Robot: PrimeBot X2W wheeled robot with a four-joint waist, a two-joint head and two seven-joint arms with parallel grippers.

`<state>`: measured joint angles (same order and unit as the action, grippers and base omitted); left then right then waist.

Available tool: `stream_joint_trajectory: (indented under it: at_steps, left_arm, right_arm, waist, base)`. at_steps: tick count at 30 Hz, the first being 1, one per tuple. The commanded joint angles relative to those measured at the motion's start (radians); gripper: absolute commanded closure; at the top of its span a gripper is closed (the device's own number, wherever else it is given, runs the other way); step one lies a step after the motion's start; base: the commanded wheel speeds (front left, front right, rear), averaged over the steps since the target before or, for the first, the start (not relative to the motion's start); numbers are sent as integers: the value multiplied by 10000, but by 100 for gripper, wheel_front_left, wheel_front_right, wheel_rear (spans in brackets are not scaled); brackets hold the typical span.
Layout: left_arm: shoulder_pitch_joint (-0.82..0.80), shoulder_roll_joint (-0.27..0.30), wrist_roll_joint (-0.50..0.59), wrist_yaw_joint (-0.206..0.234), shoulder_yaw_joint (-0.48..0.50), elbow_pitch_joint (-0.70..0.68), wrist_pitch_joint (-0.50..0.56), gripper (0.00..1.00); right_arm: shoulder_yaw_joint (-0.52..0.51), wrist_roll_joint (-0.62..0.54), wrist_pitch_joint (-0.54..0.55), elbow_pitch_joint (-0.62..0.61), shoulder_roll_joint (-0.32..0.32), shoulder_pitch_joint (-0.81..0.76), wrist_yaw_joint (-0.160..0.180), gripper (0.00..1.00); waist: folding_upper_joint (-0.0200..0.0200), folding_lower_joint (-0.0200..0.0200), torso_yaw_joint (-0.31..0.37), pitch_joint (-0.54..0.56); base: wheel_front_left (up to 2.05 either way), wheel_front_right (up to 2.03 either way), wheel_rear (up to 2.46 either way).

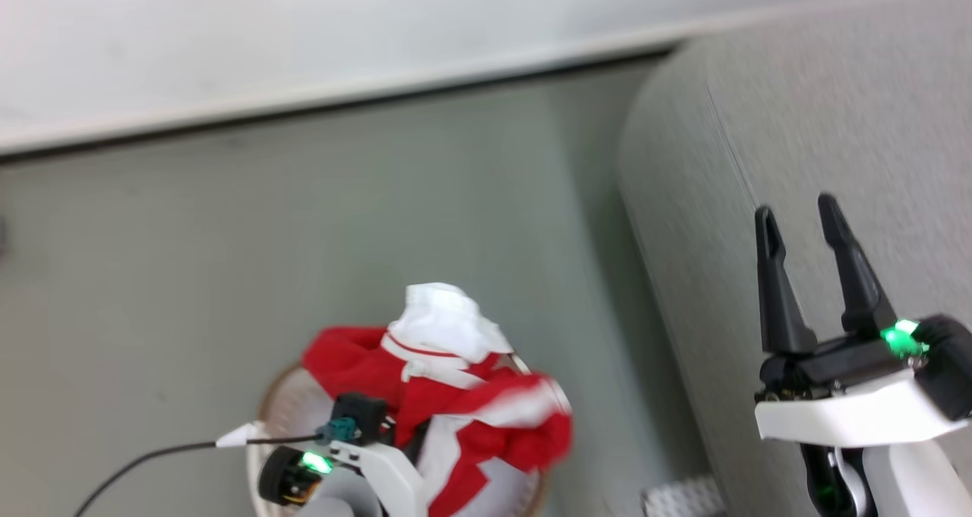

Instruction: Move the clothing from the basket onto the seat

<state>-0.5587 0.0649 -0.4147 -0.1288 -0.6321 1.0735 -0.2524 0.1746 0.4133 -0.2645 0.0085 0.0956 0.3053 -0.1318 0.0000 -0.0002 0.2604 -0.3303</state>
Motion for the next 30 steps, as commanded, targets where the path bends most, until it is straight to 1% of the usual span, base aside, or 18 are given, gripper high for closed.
stream_joint_trajectory:
  at_steps: [1, 5, 10, 17, 21, 25, 30]
  left_arm:
    - [297, 55, -343, -27, -170, -384, -90, 100]
    - [564, 323, -882, -25, -390, -1462, -131, 100]
    - [914, 596, -1340, -27, -91, -2997, -130, 100]
    - [1003, 887, -1280, -7, 462, -5040, -131, 100]
    - [1010, 1016, -1244, 147, 672, -6040, -132, 100]
    - [1097, 1154, -1329, 402, 778, -6910, 34, 100]
    - [1237, 1251, -1383, 581, 790, -7506, 201, 100]
  right_arm:
    - [5, -73, 2, 94, 133, -280, 21, 0]
    - [67, -60, 2, 171, 213, -621, 21, 0]
    - [114, -11, 2, 188, 184, -954, 21, 0]
    - [410, 60, 2, 215, 137, -1288, 21, 0]
    - [709, 87, 2, 214, 164, -1333, 21, 0]
    - [996, 189, 2, 199, 271, -1288, 21, 0]
    - [1324, 267, 2, 263, 422, -1197, 21, 0]
  waist:
    - [0, 2, -1154, 1413]
    - [0, 2, -1546, 1985]
    - [0, 2, -1847, 2496]
    - [0, 2, -2064, 2873]
    - [0, 2, -2087, 2986]
    - [0, 2, -2090, 2996]
    - [0, 2, -2091, 2971]
  base:
    - [0, 0, 0]
    - [0, 0, 0]
    - [0, 0, 0]
    - [0, 0, 0]
    - [0, 0, 0]
    - [0, 0, 0]
    - [0, 0, 0]
